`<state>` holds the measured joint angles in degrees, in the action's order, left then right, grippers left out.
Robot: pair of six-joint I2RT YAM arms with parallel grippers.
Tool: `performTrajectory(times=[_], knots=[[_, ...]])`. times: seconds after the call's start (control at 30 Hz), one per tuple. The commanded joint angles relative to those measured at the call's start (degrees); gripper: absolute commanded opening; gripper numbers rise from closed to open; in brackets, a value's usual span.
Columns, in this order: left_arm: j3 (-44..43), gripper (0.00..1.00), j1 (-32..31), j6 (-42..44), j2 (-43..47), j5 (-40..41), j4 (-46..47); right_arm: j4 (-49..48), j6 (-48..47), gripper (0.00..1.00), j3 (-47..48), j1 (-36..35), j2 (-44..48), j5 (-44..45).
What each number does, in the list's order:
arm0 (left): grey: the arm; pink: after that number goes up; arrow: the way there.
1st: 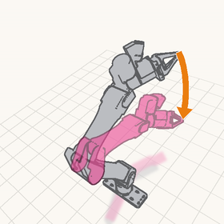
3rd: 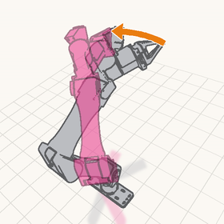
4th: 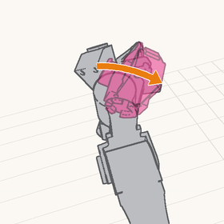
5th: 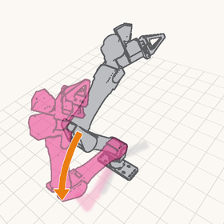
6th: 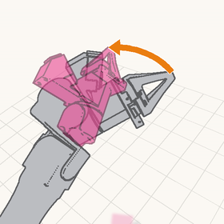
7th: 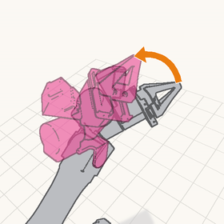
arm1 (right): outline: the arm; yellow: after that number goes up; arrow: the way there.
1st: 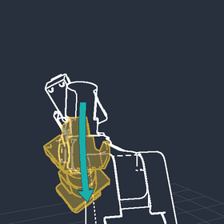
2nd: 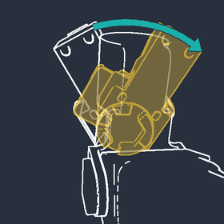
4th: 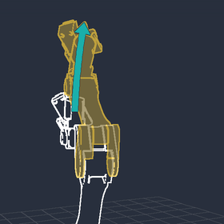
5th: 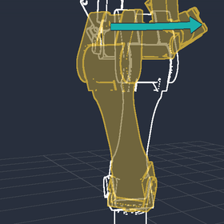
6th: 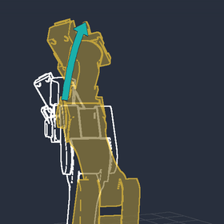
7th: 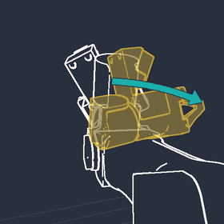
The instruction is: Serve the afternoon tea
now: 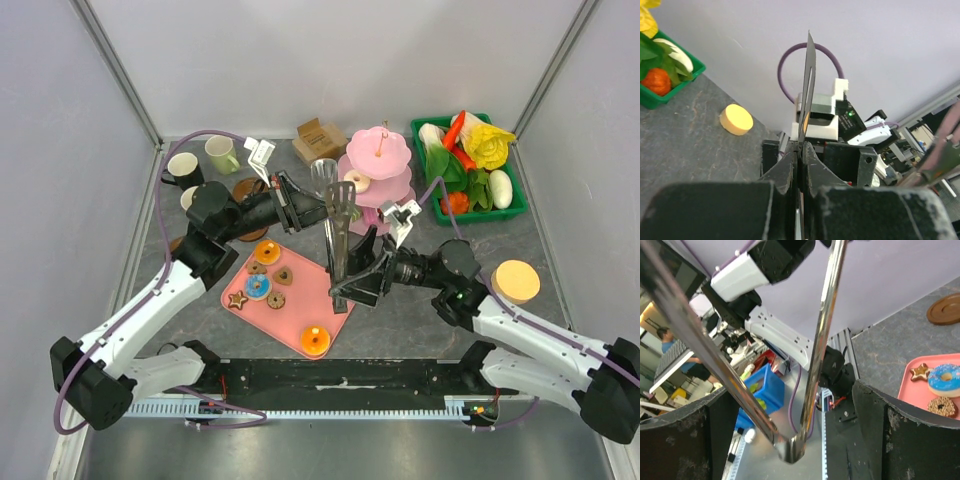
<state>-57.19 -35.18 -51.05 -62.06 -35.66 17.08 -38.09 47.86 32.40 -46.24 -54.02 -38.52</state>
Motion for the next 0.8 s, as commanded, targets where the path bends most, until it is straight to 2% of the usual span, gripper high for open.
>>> performTrajectory(times=[0.0, 0.2, 0.3, 0.5, 0.6, 0.77], knots=[[0.5, 0.02, -0.07, -3.88, -0.25, -5.21, 7.79, -6.03, 3.11, 0.96, 5.12, -0.26, -2.31, 4.59], [1.47, 0.02, -0.15, -2.31, 0.28, -3.19, 6.74, -12.53, 11.02, 0.93, 7.59, -0.26, -5.48, 6.44], [1.12, 0.02, -0.15, -2.13, 0.1, -3.01, 5.95, -12.28, 11.74, 0.91, 8.46, -0.26, -6.1, 6.97], [0.59, 0.02, -0.24, -0.2, 0.1, -0.99, 2.52, -6.48, 9.98, 0.75, 9.0, -0.26, -4.7, 8.64], [0.67, 0.14, -0.24, 0.51, 0.54, 0.5, 0.33, -3.68, 9.71, 0.68, 9.08, -0.26, -3.2, 10.13], [0.94, 0.51, -0.15, 1.47, 1.15, 2.43, -2.04, 0.99, 9.45, 0.66, 9.61, -0.26, -1.27, 13.38]])
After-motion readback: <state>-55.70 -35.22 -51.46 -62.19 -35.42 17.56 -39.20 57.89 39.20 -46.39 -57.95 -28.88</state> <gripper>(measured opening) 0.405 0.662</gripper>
